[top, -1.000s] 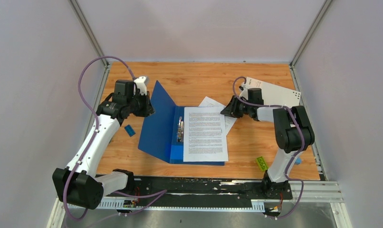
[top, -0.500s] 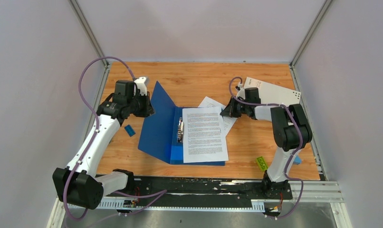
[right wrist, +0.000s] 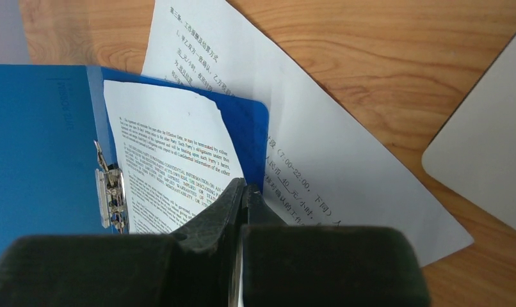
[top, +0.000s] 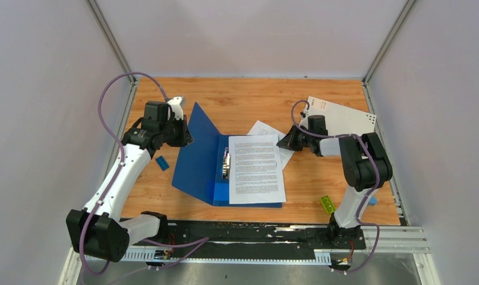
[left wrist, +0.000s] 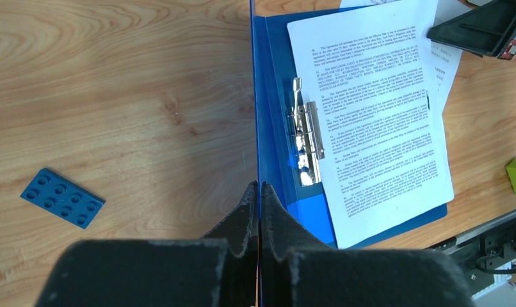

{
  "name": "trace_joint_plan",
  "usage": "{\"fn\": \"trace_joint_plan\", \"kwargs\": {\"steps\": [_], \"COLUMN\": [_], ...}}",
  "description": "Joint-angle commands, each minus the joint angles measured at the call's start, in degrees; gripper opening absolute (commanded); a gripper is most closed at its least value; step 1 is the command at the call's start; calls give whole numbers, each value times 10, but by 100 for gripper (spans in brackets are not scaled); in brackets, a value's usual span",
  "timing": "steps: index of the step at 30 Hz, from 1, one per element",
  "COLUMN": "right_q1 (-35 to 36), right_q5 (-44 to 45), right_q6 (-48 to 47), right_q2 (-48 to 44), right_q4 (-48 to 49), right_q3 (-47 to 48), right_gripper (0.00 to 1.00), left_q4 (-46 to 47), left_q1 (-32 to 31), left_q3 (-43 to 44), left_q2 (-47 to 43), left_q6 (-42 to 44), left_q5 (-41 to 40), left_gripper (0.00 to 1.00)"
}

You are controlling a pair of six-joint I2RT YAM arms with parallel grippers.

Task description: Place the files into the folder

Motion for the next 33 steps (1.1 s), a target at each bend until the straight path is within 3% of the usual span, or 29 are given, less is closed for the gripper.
{"fn": "trace_joint_plan", "kwargs": {"steps": [1, 26, 33], "right_q1": [3, -14, -6], "right_q5": [17, 28, -47], "right_q6": [34, -38, -62], "right_q2": [-33, -72, -80], "right_q4": [31, -3, 81], "right_q3": [-22, -42, -54], "right_gripper": [0, 0, 0], "left_q4": [9, 2, 3], "left_q1": [-6, -5, -6], "left_q3": [-6, -5, -4], "left_q2": [-13, -13, -9], "left_q6": [-7, -2, 0], "left_q5": [-4, -15, -15], "left_gripper": [0, 0, 0]}}
